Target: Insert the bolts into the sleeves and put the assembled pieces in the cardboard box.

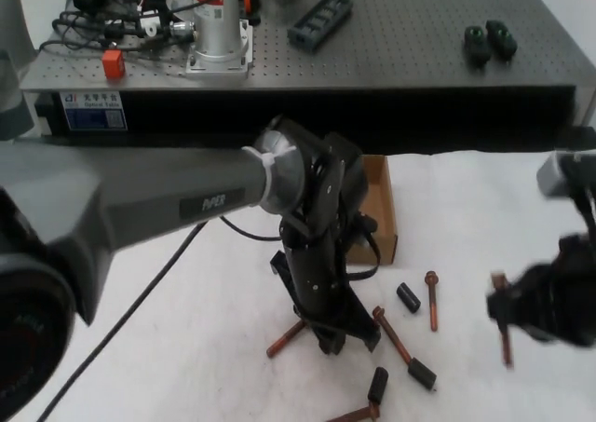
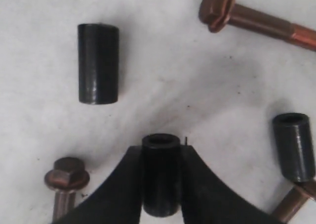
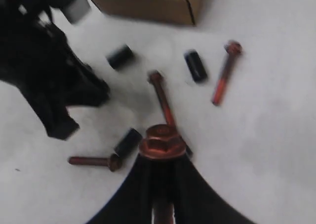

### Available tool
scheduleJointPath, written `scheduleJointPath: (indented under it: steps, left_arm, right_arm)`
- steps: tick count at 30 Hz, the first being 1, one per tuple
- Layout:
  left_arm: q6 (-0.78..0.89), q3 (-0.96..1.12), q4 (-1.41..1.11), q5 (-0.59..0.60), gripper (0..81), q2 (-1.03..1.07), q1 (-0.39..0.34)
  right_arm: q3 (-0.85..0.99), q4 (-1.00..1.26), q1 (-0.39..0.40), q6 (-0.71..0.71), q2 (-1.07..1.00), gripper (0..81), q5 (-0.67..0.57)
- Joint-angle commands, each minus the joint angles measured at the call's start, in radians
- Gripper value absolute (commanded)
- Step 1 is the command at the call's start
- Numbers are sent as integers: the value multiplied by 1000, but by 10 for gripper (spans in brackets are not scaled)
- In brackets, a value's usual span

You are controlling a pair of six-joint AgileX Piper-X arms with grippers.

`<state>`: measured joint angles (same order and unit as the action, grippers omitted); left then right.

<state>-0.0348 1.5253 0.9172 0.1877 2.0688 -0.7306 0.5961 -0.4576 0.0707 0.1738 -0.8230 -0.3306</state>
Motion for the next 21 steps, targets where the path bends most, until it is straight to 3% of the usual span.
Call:
scheduleJointPath:
  steps: [1,5,9,11,14,21]
  left_arm:
    - [-21,-37,-26,8,7,-136,-2]
    - [-11,-283,-260,76,7,-368,0]
    - [147,-606,-763,321,7,-606,-3]
    - [237,-744,-1035,416,7,-698,-3]
    - [327,-872,-1275,450,7,-785,-3]
    - [342,-910,-1306,534,7,-822,-3]
  right_arm:
    - [19,0,2,-2,4,29,-19]
    - [-85,410,2,244,69,29,-121]
    - [-193,829,15,544,54,29,-194]
    - [-214,923,42,587,30,29,-211]
    - [-207,944,102,590,-7,29,-226]
    - [-205,944,192,588,-79,29,-226]
